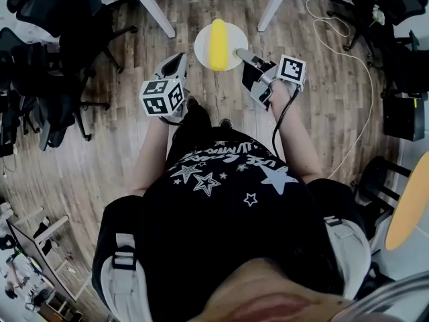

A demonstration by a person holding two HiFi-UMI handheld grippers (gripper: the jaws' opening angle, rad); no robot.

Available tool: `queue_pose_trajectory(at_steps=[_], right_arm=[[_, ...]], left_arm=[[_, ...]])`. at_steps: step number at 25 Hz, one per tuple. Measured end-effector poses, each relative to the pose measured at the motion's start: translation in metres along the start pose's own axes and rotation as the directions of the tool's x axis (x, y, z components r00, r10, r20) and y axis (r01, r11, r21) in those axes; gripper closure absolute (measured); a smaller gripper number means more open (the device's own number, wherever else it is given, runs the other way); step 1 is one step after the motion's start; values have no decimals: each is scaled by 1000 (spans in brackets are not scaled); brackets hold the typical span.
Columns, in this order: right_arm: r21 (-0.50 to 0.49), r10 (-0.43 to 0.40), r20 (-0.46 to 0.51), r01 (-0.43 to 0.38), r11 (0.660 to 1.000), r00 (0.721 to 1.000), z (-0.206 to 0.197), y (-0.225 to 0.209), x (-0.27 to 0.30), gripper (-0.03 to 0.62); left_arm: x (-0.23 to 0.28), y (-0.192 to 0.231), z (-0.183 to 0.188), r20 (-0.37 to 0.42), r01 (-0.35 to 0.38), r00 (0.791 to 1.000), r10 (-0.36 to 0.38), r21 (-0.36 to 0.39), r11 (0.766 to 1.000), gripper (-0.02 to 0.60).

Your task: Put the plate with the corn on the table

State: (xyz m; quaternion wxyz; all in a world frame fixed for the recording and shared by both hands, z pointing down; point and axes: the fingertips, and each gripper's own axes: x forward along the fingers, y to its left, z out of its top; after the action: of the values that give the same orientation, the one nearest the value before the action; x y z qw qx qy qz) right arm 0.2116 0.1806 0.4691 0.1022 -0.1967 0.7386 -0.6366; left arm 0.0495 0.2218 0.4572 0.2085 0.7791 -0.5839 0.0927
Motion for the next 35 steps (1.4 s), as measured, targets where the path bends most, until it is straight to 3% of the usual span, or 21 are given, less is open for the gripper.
queue_pose_trajectory(at_steps=[14, 23, 28, 35], right_arm=[[14, 6, 50, -6, 1000, 999, 54, -6, 60, 557], [-16, 15, 78, -14, 1000, 997, 109, -7, 133, 556], [-10, 1, 98, 0, 1000, 995, 136, -3, 173, 556], [-6, -12, 106, 13, 1000, 994, 164, -2, 229, 556]], left_arm=[[63, 55, 33, 0, 36, 999, -36, 19, 999, 577], [131, 119, 72, -14, 80, 997, -80, 13, 997, 577], [159, 152, 98, -14, 96, 995, -95, 49, 994, 577], [191, 202, 114, -23, 111, 994, -110, 30, 993, 577]])
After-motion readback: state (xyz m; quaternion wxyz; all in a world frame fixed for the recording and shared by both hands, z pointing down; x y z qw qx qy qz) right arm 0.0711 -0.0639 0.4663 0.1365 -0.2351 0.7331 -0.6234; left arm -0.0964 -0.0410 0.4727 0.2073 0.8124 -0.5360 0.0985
